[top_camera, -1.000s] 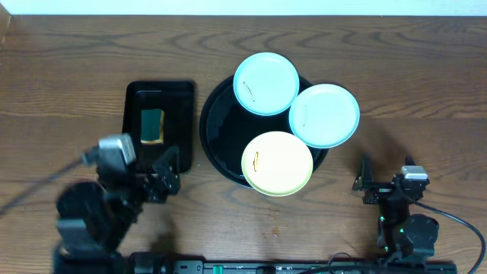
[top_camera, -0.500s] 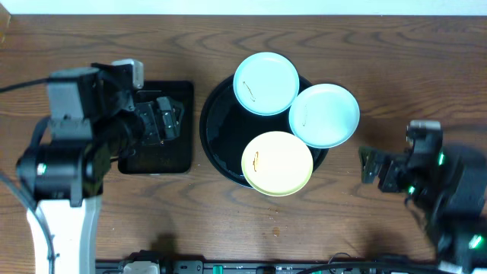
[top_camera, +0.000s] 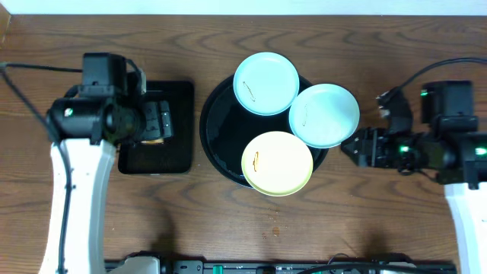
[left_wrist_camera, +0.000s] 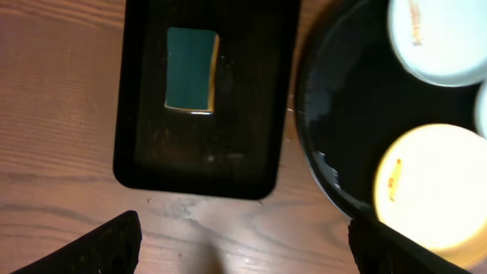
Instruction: Clean dirty plates on tray and stack at the side
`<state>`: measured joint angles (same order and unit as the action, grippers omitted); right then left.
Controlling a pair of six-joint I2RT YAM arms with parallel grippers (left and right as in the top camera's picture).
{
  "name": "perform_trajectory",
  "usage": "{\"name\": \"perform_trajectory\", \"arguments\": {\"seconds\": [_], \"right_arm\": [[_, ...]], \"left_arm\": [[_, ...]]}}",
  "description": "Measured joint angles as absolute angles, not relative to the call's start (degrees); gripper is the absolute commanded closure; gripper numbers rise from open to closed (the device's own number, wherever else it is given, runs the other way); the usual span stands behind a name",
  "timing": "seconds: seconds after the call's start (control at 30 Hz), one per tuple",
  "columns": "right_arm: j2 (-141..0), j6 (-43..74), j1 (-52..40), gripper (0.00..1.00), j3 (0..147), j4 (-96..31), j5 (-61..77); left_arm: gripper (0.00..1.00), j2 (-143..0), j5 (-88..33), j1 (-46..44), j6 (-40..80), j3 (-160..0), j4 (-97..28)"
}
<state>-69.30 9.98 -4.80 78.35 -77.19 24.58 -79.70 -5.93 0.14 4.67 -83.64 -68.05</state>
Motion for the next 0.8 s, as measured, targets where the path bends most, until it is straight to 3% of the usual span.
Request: {"name": "perform_trajectory", "arguments": {"seconds": [0.17, 0.37, 0.8], "right_arm": [[-69.28, 15.05, -11.97, 0.32, 72.1, -72.44, 18.9], [-70.11, 20.47, -17.8, 0.34, 62.02, -64.69, 14.68], [-84.27, 33.3, -26.13, 0.58, 50.72, -46.06, 6.13]], "left_arm": [[0.13, -87.29, -3.79, 0.3, 4.67, -82.5, -64.84], [0.13, -94.72, -2.59, 2.66, 4.64, -82.17, -61.98], [0.13, -96.27, -2.57, 5.58, 6.2, -82.13, -59.11]]}}
